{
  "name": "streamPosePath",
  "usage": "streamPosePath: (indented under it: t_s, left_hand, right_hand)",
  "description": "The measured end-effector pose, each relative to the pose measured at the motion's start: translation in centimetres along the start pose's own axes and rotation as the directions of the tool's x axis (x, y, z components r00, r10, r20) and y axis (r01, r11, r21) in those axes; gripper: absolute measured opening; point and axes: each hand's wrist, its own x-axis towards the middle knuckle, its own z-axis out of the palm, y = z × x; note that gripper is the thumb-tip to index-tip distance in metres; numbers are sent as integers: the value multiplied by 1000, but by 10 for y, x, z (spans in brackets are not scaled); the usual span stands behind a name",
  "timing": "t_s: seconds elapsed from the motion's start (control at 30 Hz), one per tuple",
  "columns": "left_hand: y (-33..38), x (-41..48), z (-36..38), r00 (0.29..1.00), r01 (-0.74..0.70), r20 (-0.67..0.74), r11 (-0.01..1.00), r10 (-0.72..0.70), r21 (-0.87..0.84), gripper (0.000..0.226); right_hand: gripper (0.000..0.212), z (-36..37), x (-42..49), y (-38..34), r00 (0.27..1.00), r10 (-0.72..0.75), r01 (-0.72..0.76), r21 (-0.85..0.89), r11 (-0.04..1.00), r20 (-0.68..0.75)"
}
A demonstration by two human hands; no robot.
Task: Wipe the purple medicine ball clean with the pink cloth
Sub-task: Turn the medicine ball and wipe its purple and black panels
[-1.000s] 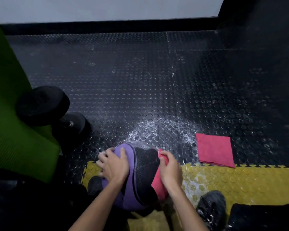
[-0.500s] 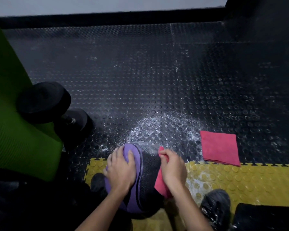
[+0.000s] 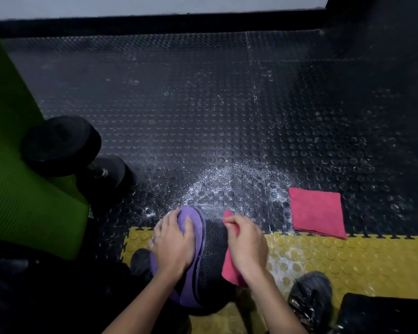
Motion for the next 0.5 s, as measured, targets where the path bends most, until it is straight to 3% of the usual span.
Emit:
streamPosePath:
  t_s: [0.07, 0.1, 0.23, 0.3, 0.37, 0.5]
  left_hand:
    - [-2, 2, -1, 1000, 6, -8, 1000, -7, -25, 59]
    - [-2, 3, -2, 1000, 9, -14, 999, -10, -37, 61]
    - [0, 2, -1, 1000, -7, 2, 1000, 7, -17, 53]
    - [4, -1, 0, 1000, -27, 14, 1000, 27, 9, 43]
    - [6, -1, 0, 999, -35, 13, 999, 35, 26, 41]
    - [-1, 2, 0, 1000, -23, -2, 999, 23, 41, 43]
  right_hand:
    - [15, 1, -8, -14, 986, -169, 169, 16, 985, -7]
    - [15, 2, -7, -14, 984, -179, 179, 31, 983, -2]
    - [11, 1, 9, 13, 992, 126, -127, 114, 985, 17]
    - [12, -4, 10, 19, 981, 194, -195, 77, 978, 25]
    - [14, -5, 5, 9, 993, 120, -120, 4, 993, 10]
    - [17, 4, -17, -28, 972, -234, 235, -21, 972, 37]
